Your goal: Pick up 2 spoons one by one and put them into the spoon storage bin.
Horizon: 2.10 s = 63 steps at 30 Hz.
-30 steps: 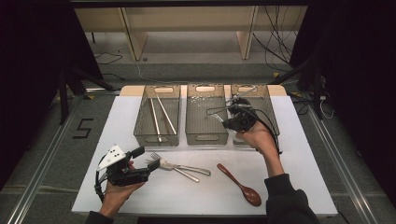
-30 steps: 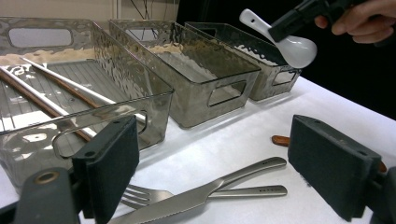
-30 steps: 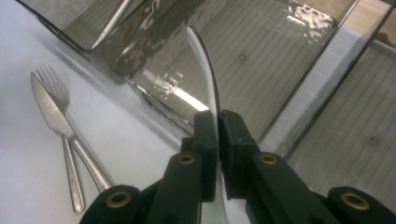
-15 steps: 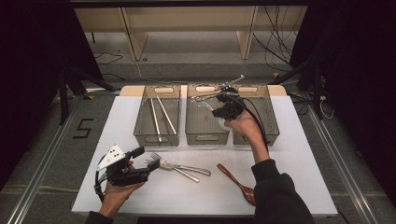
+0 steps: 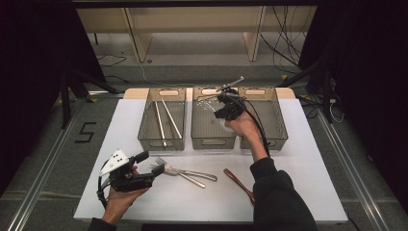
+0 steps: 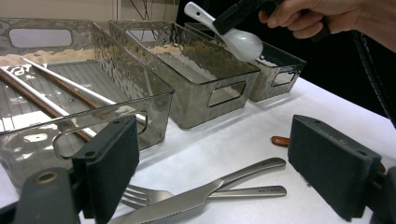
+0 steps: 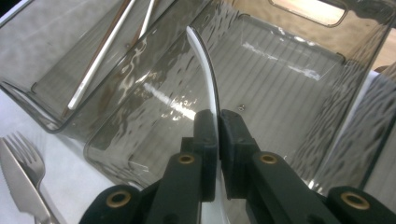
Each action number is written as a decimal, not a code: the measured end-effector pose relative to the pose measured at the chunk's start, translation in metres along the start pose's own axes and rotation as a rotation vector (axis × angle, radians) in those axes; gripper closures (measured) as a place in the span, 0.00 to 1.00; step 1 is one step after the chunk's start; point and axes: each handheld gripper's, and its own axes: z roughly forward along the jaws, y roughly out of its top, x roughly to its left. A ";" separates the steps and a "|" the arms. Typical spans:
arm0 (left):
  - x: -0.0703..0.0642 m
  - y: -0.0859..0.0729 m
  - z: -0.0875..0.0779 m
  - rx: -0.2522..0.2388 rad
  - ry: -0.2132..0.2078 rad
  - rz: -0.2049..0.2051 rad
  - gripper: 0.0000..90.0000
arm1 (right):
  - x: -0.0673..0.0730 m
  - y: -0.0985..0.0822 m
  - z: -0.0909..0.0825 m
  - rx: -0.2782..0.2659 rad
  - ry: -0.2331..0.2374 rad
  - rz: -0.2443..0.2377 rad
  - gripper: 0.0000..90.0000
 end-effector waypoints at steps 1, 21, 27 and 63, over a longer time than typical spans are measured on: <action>0.000 0.000 0.000 0.000 0.000 0.000 0.18 | 0.000 0.000 0.002 0.007 -0.001 0.005 0.96; 0.001 0.000 0.000 -0.003 -0.002 -0.003 0.18 | -0.001 -0.008 0.032 0.047 -0.011 0.008 0.95; 0.001 0.000 0.000 -0.002 -0.002 -0.004 0.18 | -0.003 -0.012 0.034 0.055 -0.007 0.024 0.91; 0.001 -0.001 0.001 0.003 0.002 -0.006 0.18 | 0.018 -0.073 -0.056 0.033 0.099 -0.072 0.37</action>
